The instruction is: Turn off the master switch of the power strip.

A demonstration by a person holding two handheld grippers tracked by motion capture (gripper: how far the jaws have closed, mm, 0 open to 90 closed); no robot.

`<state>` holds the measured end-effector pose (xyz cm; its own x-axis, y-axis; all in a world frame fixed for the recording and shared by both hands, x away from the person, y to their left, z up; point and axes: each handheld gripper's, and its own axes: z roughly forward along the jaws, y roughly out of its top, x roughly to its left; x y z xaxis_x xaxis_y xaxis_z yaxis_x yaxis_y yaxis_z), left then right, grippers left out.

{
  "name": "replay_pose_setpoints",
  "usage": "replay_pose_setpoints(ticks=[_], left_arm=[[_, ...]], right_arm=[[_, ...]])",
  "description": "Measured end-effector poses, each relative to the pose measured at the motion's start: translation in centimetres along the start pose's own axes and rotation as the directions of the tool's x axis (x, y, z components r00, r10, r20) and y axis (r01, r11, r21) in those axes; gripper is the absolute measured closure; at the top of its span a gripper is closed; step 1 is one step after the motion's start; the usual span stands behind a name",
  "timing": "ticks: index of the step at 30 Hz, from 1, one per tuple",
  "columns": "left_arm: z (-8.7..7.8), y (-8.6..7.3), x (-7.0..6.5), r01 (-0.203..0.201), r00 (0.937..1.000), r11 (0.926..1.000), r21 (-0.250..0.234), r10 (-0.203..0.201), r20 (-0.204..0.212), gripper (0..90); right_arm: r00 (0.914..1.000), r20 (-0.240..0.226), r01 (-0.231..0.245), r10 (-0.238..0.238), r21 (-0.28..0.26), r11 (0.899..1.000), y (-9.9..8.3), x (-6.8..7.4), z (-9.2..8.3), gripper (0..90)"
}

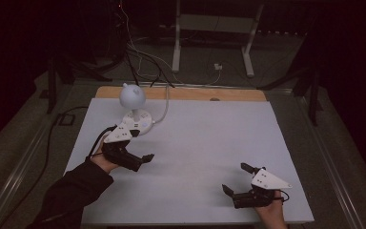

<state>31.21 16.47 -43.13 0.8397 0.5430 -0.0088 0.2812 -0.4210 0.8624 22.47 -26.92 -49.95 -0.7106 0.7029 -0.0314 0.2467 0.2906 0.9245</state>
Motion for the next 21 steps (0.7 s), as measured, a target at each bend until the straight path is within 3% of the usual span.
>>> replay_pose_setpoints(ticks=[4, 10, 13, 15, 16, 17, 21], left_arm=[[0.8, 0.0, 0.4, 0.009, 0.9999, 0.9999, 0.008, -0.009, -0.009, 0.3], [1.9, 0.3, 1.1, 0.041, 0.9945, 0.9992, -0.003, -0.041, -0.096, 0.8], [2.3, 0.2, 1.4, 0.047, 0.9923, 0.9989, 0.000, -0.046, -0.115, 0.8], [2.9, -0.1, 1.8, 0.073, 0.9865, 0.9972, -0.012, -0.074, -0.146, 0.8], [2.9, -0.1, 1.8, 0.073, 0.9865, 0.9972, -0.012, -0.074, -0.146, 0.8], [3.4, -0.2, 2.1, 0.084, 0.9813, 0.9964, -0.008, -0.084, -0.173, 0.9], [4.2, -0.6, 2.5, 0.104, 0.9745, 0.9946, -0.003, -0.102, -0.200, 0.9]], right_arm=[[1.0000, -0.001, -0.002, 0.002, -0.002, 1.000, 0.0, 0.0, 0.0, 0.0], [1.0000, -0.004, -0.003, 0.004, 0.001, 1.000, 0.0, 0.0, 0.0, 0.0], [1.0000, -0.006, -0.001, 0.001, 0.003, 1.000, 0.0, 0.0, 0.0, 0.0], [1.0000, -0.006, -0.004, 0.004, 0.002, 1.000, 0.0, 0.0, 0.0, 0.0], [1.0000, -0.006, -0.005, 0.006, 0.002, 1.000, 0.0, 0.0, 0.0, 0.0], [1.0000, -0.006, -0.003, 0.003, 0.003, 1.000, 0.0, 0.0, 0.0, 0.0], [1.0000, -0.006, -0.004, 0.004, 0.002, 1.000, 0.0, 0.0, 0.1, 0.0]])
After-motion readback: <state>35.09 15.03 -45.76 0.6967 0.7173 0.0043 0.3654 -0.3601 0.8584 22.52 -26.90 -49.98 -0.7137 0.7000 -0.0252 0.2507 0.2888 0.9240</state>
